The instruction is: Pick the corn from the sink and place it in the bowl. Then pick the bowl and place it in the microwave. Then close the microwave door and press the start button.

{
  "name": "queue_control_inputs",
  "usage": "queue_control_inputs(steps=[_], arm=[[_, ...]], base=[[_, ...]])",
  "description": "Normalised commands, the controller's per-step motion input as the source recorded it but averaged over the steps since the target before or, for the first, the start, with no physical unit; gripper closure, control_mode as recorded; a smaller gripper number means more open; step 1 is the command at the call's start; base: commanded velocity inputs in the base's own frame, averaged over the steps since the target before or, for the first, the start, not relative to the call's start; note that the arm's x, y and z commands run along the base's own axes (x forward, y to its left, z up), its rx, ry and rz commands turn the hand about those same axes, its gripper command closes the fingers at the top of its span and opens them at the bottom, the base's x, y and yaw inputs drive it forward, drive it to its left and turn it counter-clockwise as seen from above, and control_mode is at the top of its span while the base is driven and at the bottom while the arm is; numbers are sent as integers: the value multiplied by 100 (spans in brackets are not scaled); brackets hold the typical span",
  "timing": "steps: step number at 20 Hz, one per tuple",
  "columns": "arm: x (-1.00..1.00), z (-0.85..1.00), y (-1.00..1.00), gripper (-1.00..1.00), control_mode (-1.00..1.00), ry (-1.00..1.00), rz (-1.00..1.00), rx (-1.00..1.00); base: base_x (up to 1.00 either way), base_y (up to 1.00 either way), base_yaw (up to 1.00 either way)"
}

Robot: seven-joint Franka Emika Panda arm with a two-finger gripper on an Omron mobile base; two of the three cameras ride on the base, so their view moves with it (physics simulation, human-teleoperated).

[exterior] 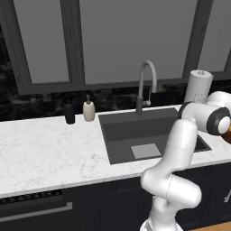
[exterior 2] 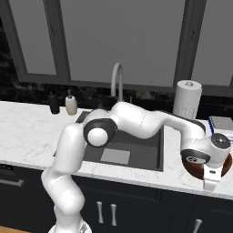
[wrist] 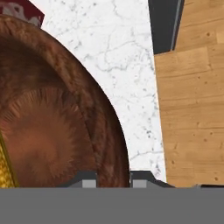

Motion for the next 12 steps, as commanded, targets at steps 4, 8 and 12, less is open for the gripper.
queue_control_inputs(steps=[4, 8, 12], arm=[[-69, 61, 26, 100, -100, 0, 3, 0], [-63, 76, 26, 100, -100, 0, 4, 0], [-51, 81, 35, 100, -100, 0, 4, 0]], base=[[0, 0, 0], [0, 0, 0], [0, 0, 0]])
